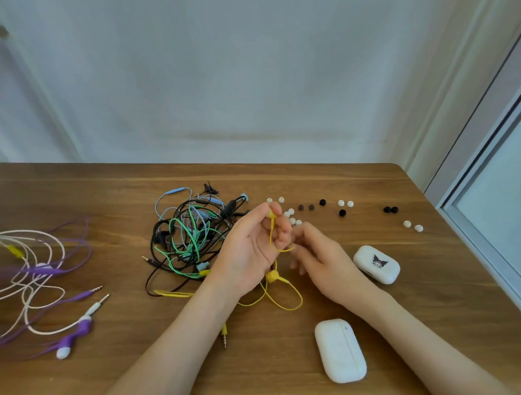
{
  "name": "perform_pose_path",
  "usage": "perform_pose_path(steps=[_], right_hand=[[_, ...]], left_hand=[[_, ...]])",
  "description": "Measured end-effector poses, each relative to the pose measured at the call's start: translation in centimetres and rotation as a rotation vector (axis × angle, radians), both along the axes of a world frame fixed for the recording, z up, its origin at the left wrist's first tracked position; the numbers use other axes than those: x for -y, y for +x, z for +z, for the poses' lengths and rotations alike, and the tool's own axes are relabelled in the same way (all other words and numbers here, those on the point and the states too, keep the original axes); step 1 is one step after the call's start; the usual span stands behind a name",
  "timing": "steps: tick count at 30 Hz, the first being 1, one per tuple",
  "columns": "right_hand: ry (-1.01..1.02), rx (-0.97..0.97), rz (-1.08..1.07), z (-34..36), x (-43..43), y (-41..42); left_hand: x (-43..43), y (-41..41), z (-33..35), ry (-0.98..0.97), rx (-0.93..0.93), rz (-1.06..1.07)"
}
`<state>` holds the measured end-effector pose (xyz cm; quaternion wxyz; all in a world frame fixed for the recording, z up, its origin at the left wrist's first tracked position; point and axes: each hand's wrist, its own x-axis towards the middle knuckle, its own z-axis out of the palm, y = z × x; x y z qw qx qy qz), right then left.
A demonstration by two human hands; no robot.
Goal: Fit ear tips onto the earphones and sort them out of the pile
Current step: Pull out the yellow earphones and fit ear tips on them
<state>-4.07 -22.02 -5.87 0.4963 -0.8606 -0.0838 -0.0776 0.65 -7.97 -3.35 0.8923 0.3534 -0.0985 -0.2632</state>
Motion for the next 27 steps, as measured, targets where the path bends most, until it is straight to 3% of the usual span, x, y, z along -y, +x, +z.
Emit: perform_pose_path(steps=[2, 6, 12, 19, 23, 27], right_hand=[[0.092, -0.09, 0.119, 0.1, -0.5, -0.3], [-0.072, -0.112, 0.188, 0.0, -0.4, -0.1], [-0.16, 0.029, -0.031, 0.5, 0.8, -0.3], [-0.04, 0.076, -0.242, 0.9, 1.7, -0.3], [-0.04, 0.149, -0.023, 1.6, 1.5, -1.1], [-0.346, 0.033, 0.288, 0.8, 0.8, -0.9]], left_hand=[[-0.2, 0.2, -0.2, -0.064, 0.011, -0.023], [-0.6, 0.7, -0.3, -0.164, 0.024, -0.064], [-1.4, 1.2, -0.1, -0.182, 0.084, -0.06], [-1.0, 0.9, -0.3, 0.039, 0.068, 0.082], [-0.5, 0.8, -0.4, 0.178, 0.069, 0.141], [-0.2, 0.7, -0.8, 0.28, 0.14, 0.204]])
